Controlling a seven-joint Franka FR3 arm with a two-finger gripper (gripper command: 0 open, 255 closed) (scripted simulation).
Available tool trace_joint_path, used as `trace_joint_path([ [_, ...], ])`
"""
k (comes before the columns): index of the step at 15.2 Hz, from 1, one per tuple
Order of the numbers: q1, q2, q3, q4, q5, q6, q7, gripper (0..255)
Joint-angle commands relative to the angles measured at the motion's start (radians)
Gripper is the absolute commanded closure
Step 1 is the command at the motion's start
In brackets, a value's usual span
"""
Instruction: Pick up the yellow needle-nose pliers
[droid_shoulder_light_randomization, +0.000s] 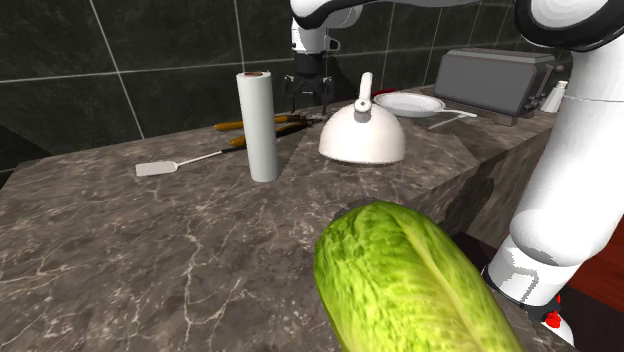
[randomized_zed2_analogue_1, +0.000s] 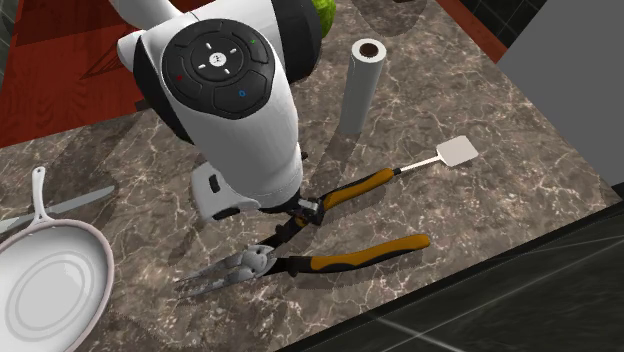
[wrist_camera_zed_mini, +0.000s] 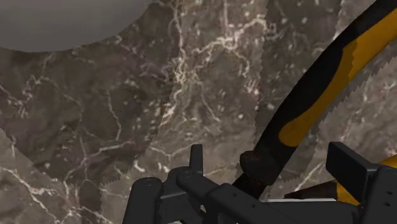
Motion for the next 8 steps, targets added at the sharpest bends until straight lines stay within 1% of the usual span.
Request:
trace_joint_path([
  [1,0.002,0.086,-0.012,0.090,-0.023,-0.019,0.068,0],
  [2,0.003,0.102,-0.015,0.108,-0.027,-0.023,0.079,0],
  [8,0.002,0.103,-0.017,0.029,-0.027,0.057,0.079,0],
])
